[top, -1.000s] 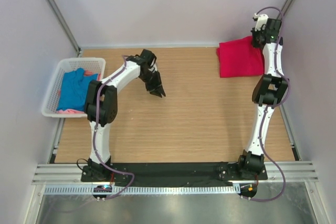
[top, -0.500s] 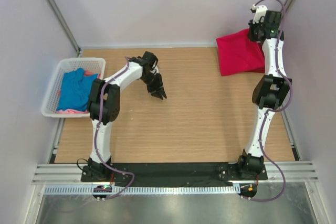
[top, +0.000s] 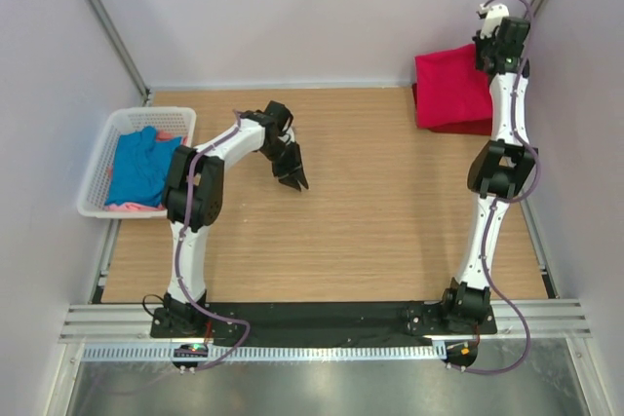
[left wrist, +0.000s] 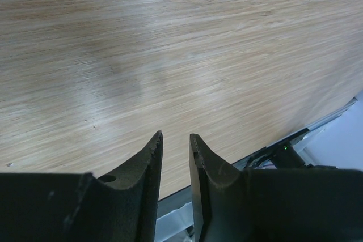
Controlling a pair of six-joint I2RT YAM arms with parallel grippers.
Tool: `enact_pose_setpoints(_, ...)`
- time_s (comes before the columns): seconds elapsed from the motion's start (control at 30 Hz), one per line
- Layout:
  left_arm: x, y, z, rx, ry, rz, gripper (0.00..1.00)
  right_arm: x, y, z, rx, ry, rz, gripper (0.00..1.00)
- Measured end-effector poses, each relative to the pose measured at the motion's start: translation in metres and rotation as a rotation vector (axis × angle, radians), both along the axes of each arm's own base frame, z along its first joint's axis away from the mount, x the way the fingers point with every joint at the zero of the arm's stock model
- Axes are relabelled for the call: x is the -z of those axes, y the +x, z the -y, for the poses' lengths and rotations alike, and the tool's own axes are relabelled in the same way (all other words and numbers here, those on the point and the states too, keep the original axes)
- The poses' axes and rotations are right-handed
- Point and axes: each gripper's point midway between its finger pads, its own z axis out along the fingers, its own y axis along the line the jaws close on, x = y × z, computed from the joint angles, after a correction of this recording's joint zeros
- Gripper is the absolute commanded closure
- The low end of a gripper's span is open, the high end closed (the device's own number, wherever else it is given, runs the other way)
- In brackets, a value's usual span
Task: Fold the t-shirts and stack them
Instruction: Neatly place the folded tshirt to the corner
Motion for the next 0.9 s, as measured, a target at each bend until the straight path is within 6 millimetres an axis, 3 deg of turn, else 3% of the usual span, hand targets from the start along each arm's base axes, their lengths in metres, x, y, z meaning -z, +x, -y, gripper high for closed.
enact_pose_setpoints(0.07,0.000,0.000,0.000,-0.001,0.001,0.000,0.72,0.027,0.011,0.019,0.032,0.001,0.003,0.91)
enact_pose_setpoints(0.1,0.000,0.000,0.000,-0.001,0.002,0.000,0.71,0.046,0.016,0.030,0.051,0.006,-0.002,0.66)
enact_pose_setpoints(0.17,0.000,0.000,0.000,-0.002,0.003,0.001,0.71,0.084,0.026,0.049,0.089,0.020,-0.002,0.44)
enact_pose_setpoints(0.2,0.000,0.000,-0.001,-0.003,0.004,0.000,0.70,0.100,0.030,0.057,0.112,0.029,0.004,0.28)
enact_pose_setpoints(0.27,0.000,0.000,-0.001,-0.005,0.005,-0.001,0.70,0.130,0.032,0.072,0.157,0.052,0.003,0.19)
enact_pose_setpoints(0.37,0.000,0.000,0.000,-0.011,0.006,-0.007,0.69,0.151,0.029,0.084,0.196,0.077,-0.010,0.16)
enact_pose_setpoints(0.47,-0.005,0.000,0.000,-0.011,0.008,-0.009,0.68,0.142,0.029,0.084,0.214,0.104,0.015,0.07)
enact_pose_setpoints(0.57,-0.024,0.010,0.005,-0.010,-0.007,0.025,0.67,0.121,0.023,0.072,0.227,0.139,0.017,0.03)
enact_pose_setpoints(0.7,-0.052,0.026,0.012,-0.011,-0.044,0.108,0.67,0.070,0.008,0.052,0.255,0.195,0.045,0.04)
enact_pose_setpoints(0.87,-0.084,0.020,0.005,-0.031,-0.052,0.170,0.66,-0.005,-0.017,0.017,0.274,0.300,0.082,0.05)
enact_pose_setpoints(0.9,-0.093,0.020,0.003,-0.042,-0.045,0.198,0.65,-0.018,-0.026,0.006,0.281,0.333,0.081,0.00)
